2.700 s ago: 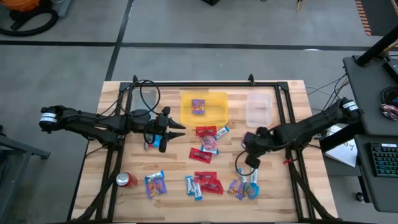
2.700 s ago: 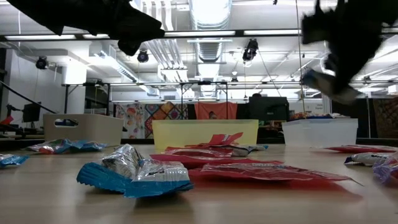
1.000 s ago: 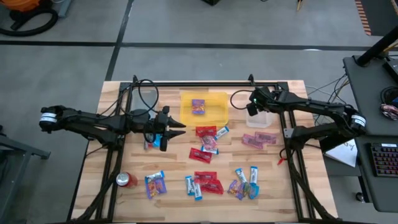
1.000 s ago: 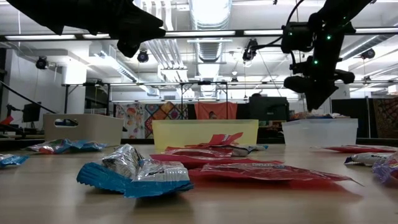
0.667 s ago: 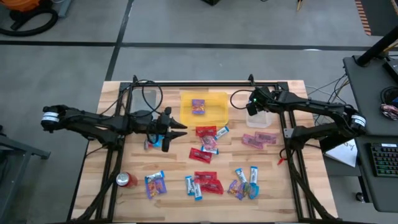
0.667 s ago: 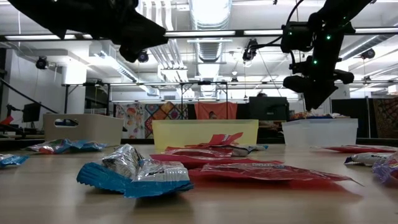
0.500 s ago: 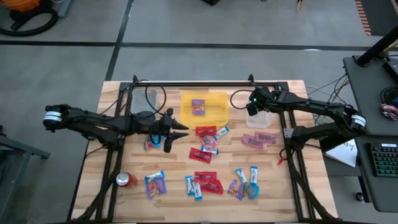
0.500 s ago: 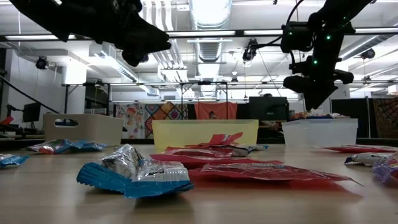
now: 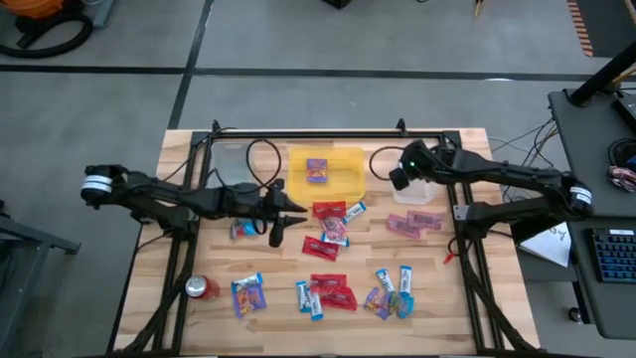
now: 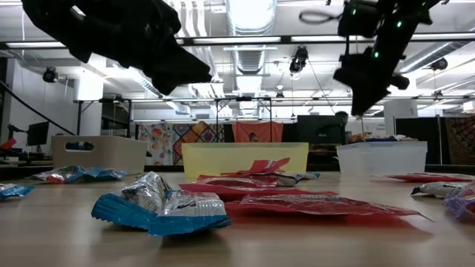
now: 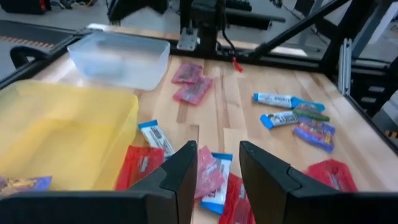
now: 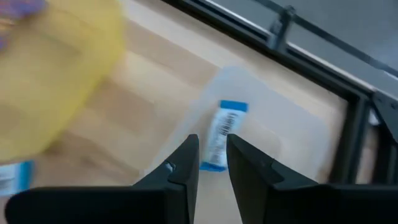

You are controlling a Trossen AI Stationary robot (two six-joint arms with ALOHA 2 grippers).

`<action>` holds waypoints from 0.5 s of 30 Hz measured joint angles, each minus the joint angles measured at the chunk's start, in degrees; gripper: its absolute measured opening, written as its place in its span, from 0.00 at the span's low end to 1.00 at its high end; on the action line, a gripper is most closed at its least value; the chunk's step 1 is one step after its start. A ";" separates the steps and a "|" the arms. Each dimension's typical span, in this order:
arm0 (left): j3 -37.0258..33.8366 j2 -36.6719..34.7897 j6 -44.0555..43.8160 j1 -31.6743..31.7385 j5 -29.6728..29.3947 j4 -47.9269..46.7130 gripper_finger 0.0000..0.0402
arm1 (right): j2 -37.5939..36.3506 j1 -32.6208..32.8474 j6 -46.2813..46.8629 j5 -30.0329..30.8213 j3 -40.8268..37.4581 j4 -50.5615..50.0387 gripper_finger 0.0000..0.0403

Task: Sort candy
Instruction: Put the red gummy into the gray bin

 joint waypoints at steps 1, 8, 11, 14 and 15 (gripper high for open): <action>0.00 0.50 0.00 -0.26 0.12 -0.02 0.26 | -0.70 1.39 0.00 -0.06 0.24 0.16 0.17; 0.04 3.74 5.56 -4.58 1.61 -0.15 0.27 | -3.44 12.29 0.47 -2.83 0.70 4.32 0.16; 0.07 4.73 8.73 -6.56 1.61 -0.12 0.32 | -3.40 16.49 1.29 -2.84 0.70 5.45 0.16; 0.07 5.76 10.76 -7.72 1.14 -0.04 0.40 | -2.96 19.97 2.45 -2.84 0.70 5.97 0.16; 0.07 6.20 11.50 -8.11 0.45 -0.05 0.44 | -2.82 21.00 2.77 -2.84 0.70 5.95 0.16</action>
